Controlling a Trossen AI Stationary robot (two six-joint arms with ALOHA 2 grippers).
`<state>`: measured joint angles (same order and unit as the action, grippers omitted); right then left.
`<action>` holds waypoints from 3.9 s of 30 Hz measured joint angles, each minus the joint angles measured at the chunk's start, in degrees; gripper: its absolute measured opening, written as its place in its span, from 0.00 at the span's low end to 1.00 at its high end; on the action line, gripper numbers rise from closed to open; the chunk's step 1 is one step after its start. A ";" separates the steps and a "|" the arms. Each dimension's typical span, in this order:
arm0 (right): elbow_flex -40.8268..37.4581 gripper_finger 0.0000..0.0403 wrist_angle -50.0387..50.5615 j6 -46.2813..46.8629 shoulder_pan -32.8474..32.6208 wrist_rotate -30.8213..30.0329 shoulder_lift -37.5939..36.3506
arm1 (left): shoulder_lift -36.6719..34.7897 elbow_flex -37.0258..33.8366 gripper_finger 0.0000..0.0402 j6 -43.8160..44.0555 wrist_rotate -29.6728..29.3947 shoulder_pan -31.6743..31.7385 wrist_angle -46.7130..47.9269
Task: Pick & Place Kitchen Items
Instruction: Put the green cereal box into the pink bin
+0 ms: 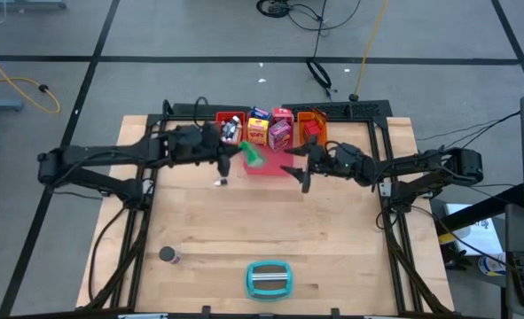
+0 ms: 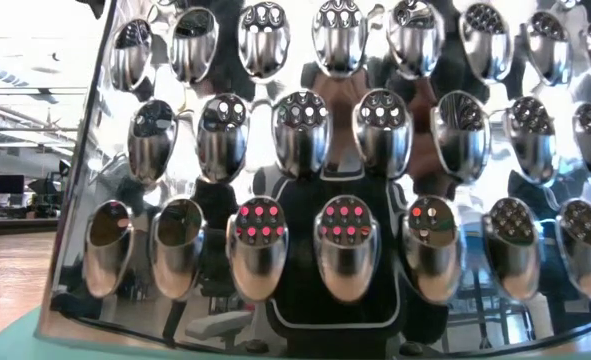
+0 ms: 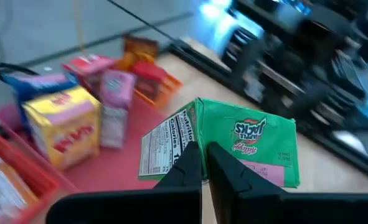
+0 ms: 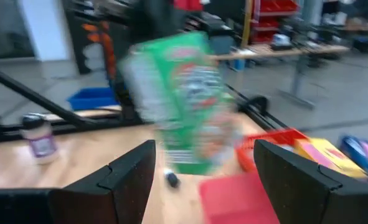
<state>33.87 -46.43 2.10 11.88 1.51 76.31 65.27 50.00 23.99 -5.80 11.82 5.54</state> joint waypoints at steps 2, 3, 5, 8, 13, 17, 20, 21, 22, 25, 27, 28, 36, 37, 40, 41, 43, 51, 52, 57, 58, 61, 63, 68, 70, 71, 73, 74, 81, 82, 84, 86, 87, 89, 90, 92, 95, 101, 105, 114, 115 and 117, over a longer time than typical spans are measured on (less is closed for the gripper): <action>0.00 0.65 -1.25 -0.03 -0.33 1.41 0.00 | 0.86 0.00 0.00 0.13 -0.77 1.77 -2.09; 0.00 0.65 -1.75 -0.35 -0.61 1.47 0.00 | 1.31 0.00 0.00 0.16 -1.13 2.58 -3.48; 0.00 0.65 -2.80 -1.83 -1.60 0.69 0.00 | 2.29 0.00 0.00 0.30 -1.37 4.00 -6.02; 0.00 0.65 -3.95 -5.59 -3.73 -5.23 0.00 | 4.42 0.00 0.00 0.56 -1.73 5.53 -10.00; 0.00 0.65 -4.67 -11.20 -5.42 -12.21 0.00 | 7.78 0.00 0.00 0.54 -0.01 6.20 -15.72; 0.38 0.65 -5.40 -12.27 -5.17 -12.75 0.00 | 9.73 0.00 0.00 0.93 0.30 6.22 -18.28; 1.39 0.65 -2.56 -12.14 -4.70 -13.48 0.02 | 10.46 0.00 0.00 1.21 1.27 6.16 -20.53; 1.98 0.65 -1.48 -12.20 -4.70 -13.51 0.25 | 10.55 0.00 0.00 1.22 1.29 6.15 -20.92; 2.65 0.65 -0.47 -12.53 -4.74 -13.53 0.63 | 10.56 0.00 0.00 1.22 1.31 6.11 -21.06; 4.09 0.65 0.89 -13.71 -4.89 -13.34 2.28 | 10.54 0.00 0.00 1.22 1.27 6.16 -22.04; 5.48 0.65 1.35 -13.98 -4.82 -13.50 3.73 | 10.54 0.00 0.00 1.24 1.30 6.16 -22.44; 5.96 0.65 1.48 -14.69 -4.71 -13.68 4.43 | 10.54 0.00 0.00 1.24 1.31 6.06 -22.53; 7.91 0.65 0.94 -18.45 -4.83 -19.82 5.91 | 10.52 0.00 0.00 0.89 1.42 6.05 -20.58; 7.90 0.65 1.29 -18.42 -4.83 -19.76 5.79 | 10.52 0.00 0.00 0.62 1.44 6.02 -20.48; 7.87 0.65 1.24 -18.41 -4.87 -19.49 5.79 | 10.52 0.00 0.00 0.52 1.44 6.05 -20.43; 7.87 0.65 1.01 -18.40 -4.87 -19.48 5.79 | 10.52 0.00 0.00 0.50 1.40 6.05 -20.43; 7.89 0.65 0.04 -17.95 -4.69 -19.49 6.18 | 10.52 0.00 0.00 0.51 1.42 6.05 -20.96; 13.14 0.65 -0.50 -20.37 -3.14 -19.87 13.24 | 10.52 0.00 0.00 0.29 0.93 5.31 -22.69; 13.72 0.65 -0.48 -20.64 -3.14 -20.06 13.73 | 10.52 0.00 0.00 0.23 0.97 5.26 -22.45; 15.13 0.65 -0.53 -20.56 -2.89 -20.80 13.84 | 10.50 0.00 0.00 0.37 1.23 5.21 -22.54; 15.29 0.65 -0.48 -20.22 -2.95 -22.10 13.84 | 10.48 0.00 0.00 0.37 1.24 5.07 -22.64; 15.41 0.62 -0.41 -19.48 -2.93 -23.67 13.86 | 10.48 0.02 0.00 0.26 1.19 4.79 -22.80; 15.41 0.56 -0.43 -18.61 -2.87 -23.64 13.86 | 10.48 0.02 0.00 0.14 0.79 4.63 -22.82; 15.41 0.31 -0.16 -16.73 -2.88 -24.30 13.86 | 10.46 0.02 0.00 0.15 1.01 4.49 -22.40; 15.41 0.22 0.00 -16.52 -2.86 -24.27 13.86 | 10.46 0.02 0.00 0.05 1.06 4.49 -22.01; 15.41 0.18 0.11 -16.55 -2.86 -24.30 13.86 | 10.46 0.02 0.00 -0.31 1.12 4.49 -21.76; 15.41 0.17 0.17 -16.79 -2.92 -24.27 13.86 | 10.43 0.02 0.00 -1.94 1.21 4.45 -21.45; 15.41 0.17 0.20 -16.79 -2.99 -24.23 13.86 | 10.41 0.05 0.00 -3.05 1.23 4.45 -21.13; 15.49 0.17 4.97 -13.43 -2.79 -22.94 13.33 | 9.34 0.07 0.01 -9.89 2.26 4.81 -16.18; 15.57 0.17 5.66 -12.81 -2.67 -22.47 13.09 | 8.92 0.07 0.01 -10.94 2.47 4.89 -15.54; 15.65 0.17 5.87 -11.92 -2.49 -22.44 12.96 | 8.00 0.09 0.01 -13.17 2.53 5.00 -14.38; 15.65 0.17 6.16 -11.81 -2.40 -22.48 13.03 | 6.80 0.09 0.01 -15.31 2.41 5.19 -12.78; 15.65 0.17 6.14 -11.75 -2.40 -22.78 12.99 | 6.39 0.09 0.01 -16.29 1.91 5.19 -12.46; 15.50 0.16 6.91 -11.37 -2.20 -24.32 12.76 | 4.92 0.07 0.01 -18.19 -0.30 5.32 -10.64; 15.50 0.16 7.48 -11.00 -2.05 -24.33 12.85 | 4.04 0.07 0.01 -19.05 -2.19 5.40 -9.79; 15.42 0.16 9.49 -9.96 -1.73 -24.49 12.90 | 2.67 0.07 0.01 -19.79 -7.00 5.34 -7.46; 15.41 0.17 11.76 -7.58 -1.08 -23.82 12.90 | 1.05 -0.02 0.01 -18.93 -10.88 5.32 -2.85; 13.10 0.16 10.82 -3.86 0.93 -17.79 12.92 | 0.25 0.02 0.01 -17.88 -9.90 4.46 0.83; 8.38 0.17 5.44 -2.61 1.73 -17.53 12.94 | 0.25 0.02 0.01 -17.59 -9.68 3.16 2.38; -1.61 0.16 -10.92 1.98 3.68 -11.98 12.94 | 0.25 0.02 0.01 -17.51 -9.51 0.33 1.99; -2.30 0.16 -11.68 1.94 3.70 -12.03 12.94 | 0.25 0.02 0.01 -17.53 -9.53 0.11 1.99; -3.01 0.17 -13.34 1.96 3.65 -11.91 12.94 | 0.25 0.02 0.01 -17.51 -9.51 -0.30 1.99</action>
<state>30.86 -59.77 4.05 15.53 -10.40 89.25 65.52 50.02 6.48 -15.31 11.52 7.53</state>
